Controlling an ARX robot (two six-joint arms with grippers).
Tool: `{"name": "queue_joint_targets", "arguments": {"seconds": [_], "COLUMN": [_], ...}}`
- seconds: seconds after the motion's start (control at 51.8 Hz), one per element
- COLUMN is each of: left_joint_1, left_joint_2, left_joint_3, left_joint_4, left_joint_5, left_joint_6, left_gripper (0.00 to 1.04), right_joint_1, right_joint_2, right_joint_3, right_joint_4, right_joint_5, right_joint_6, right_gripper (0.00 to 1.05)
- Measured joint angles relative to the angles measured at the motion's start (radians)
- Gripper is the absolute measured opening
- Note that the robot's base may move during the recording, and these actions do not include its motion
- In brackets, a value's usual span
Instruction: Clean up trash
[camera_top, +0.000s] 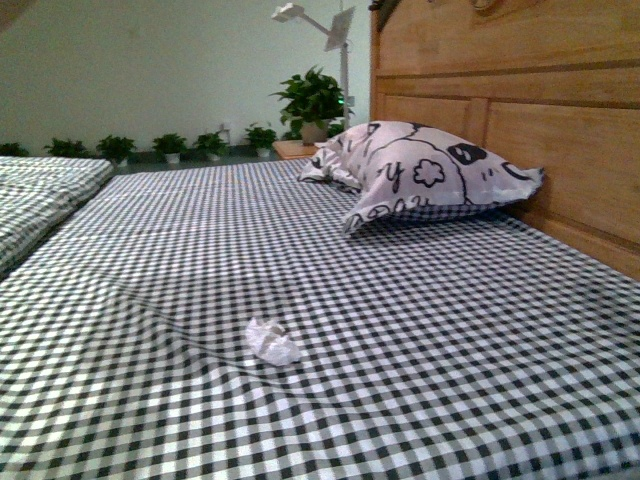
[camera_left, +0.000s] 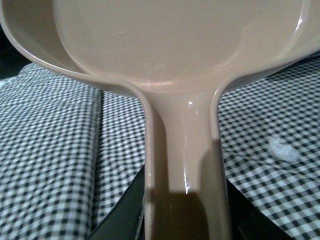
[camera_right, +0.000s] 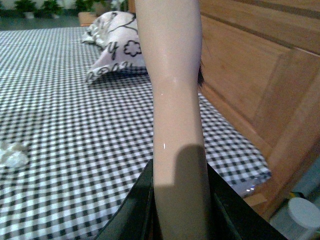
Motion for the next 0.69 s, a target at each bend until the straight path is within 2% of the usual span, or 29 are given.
{"name": "queue_joint_targets", "arguments": {"seconds": [0.483,0.502,0.618,0.695], "left_joint_1": [0.0,0.001,0.034,0.055], "left_joint_2": [-0.002,0.001,0.077,0.121], "left_joint_3": [0.0,0.002,0.134,0.145], "left_joint_4": [0.0,-0.012,-0.348,-0.419], "left_joint_5": [0.005,0.016,0.16,0.216], "left_joint_6": [-0.006,-0.014,-0.049,-0.027], "left_gripper": [0.26,0.26,0.25,0.25], "right_joint_1": [0.0,0.0,0.0,0.0], "right_joint_2": [-0.001,-0.001,-0.001,-0.001], "right_joint_3": [0.001,0.001,0.001,0.001], "right_joint_4": [0.0,0.0,0.0,0.0], "right_joint_5": [0.003,0.003,0.003,0.0], "right_joint_6": [0.0,0.0,0.0,0.0], "right_gripper": [0.22,0.22,0.22,0.22]}}
